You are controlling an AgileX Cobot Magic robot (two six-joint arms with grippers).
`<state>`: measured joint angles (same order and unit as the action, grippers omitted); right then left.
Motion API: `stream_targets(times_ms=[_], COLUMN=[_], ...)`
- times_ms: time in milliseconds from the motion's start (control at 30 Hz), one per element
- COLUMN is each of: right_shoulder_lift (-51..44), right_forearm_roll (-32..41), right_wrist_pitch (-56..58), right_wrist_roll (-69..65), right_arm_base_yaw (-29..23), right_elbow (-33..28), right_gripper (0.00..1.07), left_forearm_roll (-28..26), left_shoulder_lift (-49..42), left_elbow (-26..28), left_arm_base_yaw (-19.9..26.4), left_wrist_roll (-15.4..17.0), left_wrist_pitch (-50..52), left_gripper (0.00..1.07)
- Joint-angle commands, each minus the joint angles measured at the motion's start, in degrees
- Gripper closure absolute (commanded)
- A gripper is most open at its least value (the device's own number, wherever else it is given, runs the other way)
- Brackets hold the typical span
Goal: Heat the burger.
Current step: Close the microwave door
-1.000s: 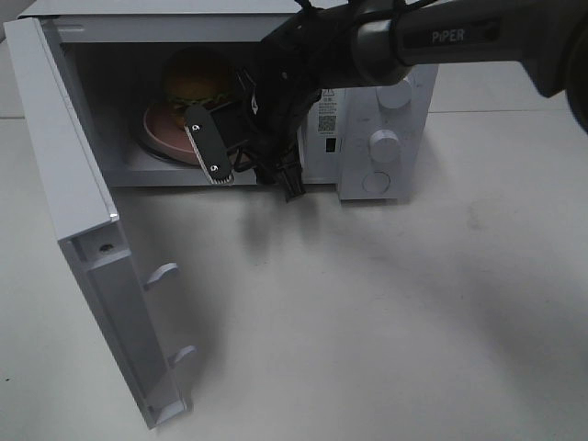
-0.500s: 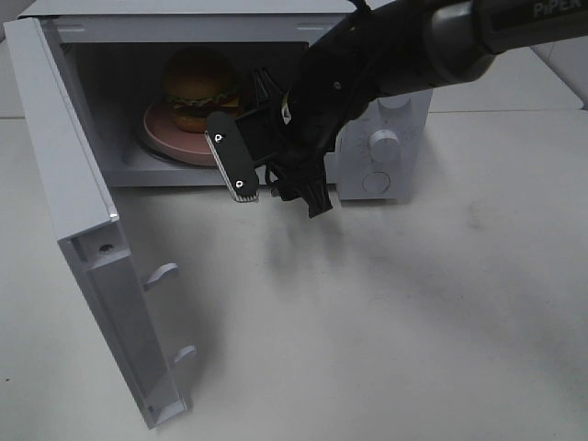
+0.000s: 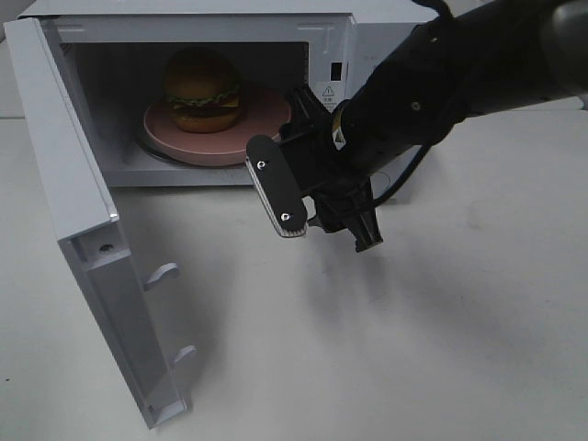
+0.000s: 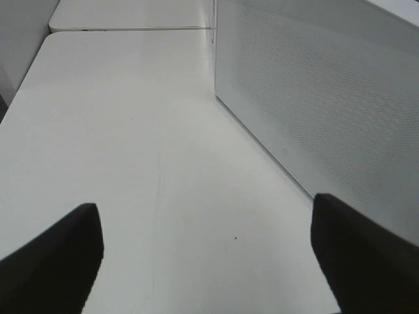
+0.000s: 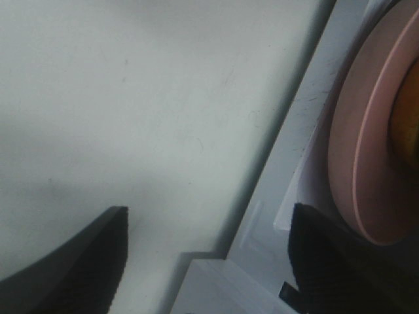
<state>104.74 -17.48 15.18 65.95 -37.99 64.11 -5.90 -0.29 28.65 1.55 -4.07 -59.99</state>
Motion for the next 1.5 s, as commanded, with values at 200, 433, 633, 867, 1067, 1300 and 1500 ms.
stream_targets(times_ms=[200,433,633,867,1067,1300,1500], right_shoulder_lift=[-7.4,-13.6,-18.8,-23.8,-26.1,-28.1,-28.4], right_forearm_roll=[0.5,3.7,6.4,7.7,7.7,7.7,7.4], right_wrist_pitch=[0.0,0.5,1.0,6.1,10.9,18.2,22.1], right_wrist_roll=[-4.3,-5.0,-6.0,-17.1,-32.4,-53.8,-63.3], right_arm_base_yaw=[-0.1,-0.1,-0.1,-0.1,-0.1,-0.1,-0.1], right_elbow=[-6.3,-11.5,-15.8,-18.2,-18.2,-18.2,-18.2], right_gripper=[0.39,0.39,0.39,0.39,0.39,0.36,0.26], left_forearm_roll=[-0.1,-0.1,-0.1,-0.1,-0.1,-0.1,-0.1], left_shoulder_lift=[-1.4,-1.4,-1.4,-1.4,-1.4,-1.4,-1.4], left_elbow=[-0.2,-0.2,-0.2,-0.2,-0.2,-0.2,-0.2], left_arm_base_yaw=[0.1,0.1,0.1,0.1,0.1,0.1,0.1], left_wrist_roll=[0.1,0.1,0.1,0.1,0.1,0.1,0.1], left_wrist_pitch=[0.5,0.5,0.5,0.5,0.5,0.5,0.5], left_gripper=[0.25,0.25,0.25,0.25,0.25,0.25,0.25])
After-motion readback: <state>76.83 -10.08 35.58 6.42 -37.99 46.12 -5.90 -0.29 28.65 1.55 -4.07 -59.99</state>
